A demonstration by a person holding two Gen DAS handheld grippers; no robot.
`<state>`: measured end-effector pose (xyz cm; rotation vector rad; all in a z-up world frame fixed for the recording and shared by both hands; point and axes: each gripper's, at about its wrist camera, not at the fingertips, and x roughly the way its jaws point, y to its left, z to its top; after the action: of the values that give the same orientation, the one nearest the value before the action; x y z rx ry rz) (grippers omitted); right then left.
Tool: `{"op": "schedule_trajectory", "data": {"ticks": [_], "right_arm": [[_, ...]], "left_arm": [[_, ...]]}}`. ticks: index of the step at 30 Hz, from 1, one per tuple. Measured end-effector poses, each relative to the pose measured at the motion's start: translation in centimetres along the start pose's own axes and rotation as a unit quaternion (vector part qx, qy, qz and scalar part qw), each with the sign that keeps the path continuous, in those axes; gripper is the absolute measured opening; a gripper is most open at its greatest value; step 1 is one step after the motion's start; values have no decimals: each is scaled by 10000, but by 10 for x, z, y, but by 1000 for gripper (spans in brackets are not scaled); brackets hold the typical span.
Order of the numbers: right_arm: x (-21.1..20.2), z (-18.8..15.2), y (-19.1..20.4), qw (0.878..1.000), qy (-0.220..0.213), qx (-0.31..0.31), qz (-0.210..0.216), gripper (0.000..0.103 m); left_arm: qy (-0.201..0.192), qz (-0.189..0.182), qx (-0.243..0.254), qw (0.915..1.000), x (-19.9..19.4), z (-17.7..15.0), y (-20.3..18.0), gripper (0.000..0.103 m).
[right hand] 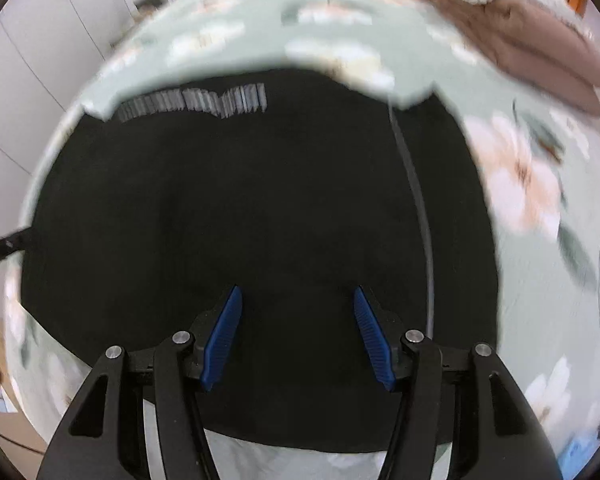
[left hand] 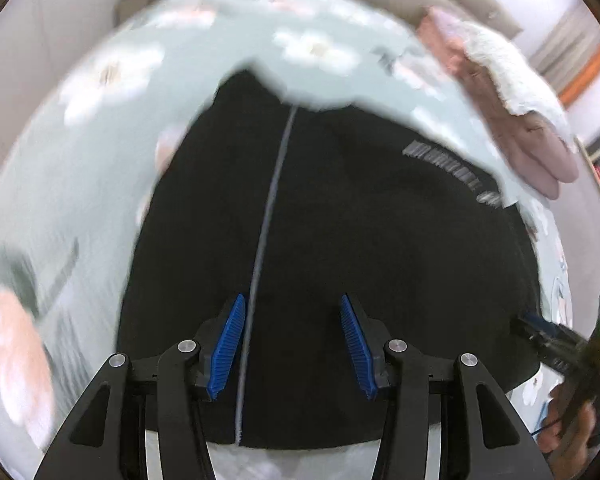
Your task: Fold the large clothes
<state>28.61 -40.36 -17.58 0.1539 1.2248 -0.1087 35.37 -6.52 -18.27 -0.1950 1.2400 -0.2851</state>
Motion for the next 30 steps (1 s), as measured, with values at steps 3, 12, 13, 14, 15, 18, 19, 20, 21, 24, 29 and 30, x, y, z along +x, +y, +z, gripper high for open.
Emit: {"op": "schedule_trajectory", "data": {"ticks": [3,12,13,14,15,18,19,20,21,24,29,30], "right_arm": [[16,-7,13,9995,29,-198,-231,63],[-13,-4,-17,9991,-122,358,215,63],[-17,-3,-24,9987,-180,429,217,66],[-22,-2,-33,9980,-257,537,197,68],[-24,0,-44,9974,-300,637,158,73],[-24,5,-78,9946,-363,970,10,73],[-18,17,-95,9938,-370,1044,-6,73],[-17,21,-105,9926,-390,1149,-7,73],[-15,25,-113,9918,-398,1218,1,73],[-8,36,-133,9909,-352,1302,5,73],[22,49,-148,9899,-198,1344,397,73],[28,53,-150,9894,-169,1355,499,73]], "left_arm": [[86,30,-161,9998,25,-5,7,51],[-198,222,15,9996,-17,11,17,51],[-247,249,-5,9994,-21,17,22,51],[-286,276,-33,9992,-25,23,28,51],[-320,328,-62,9989,-28,29,34,51],[-418,432,-124,9981,-32,45,48,51],[-430,420,-160,9981,-33,51,53,51],[-418,328,-190,9984,-33,55,59,51],[-389,242,-210,9987,-32,58,63,51],[-106,-179,-242,9995,-14,69,71,51],[306,-1055,-420,9931,20,87,85,51],[272,-1064,-514,9926,24,92,90,51]]}}
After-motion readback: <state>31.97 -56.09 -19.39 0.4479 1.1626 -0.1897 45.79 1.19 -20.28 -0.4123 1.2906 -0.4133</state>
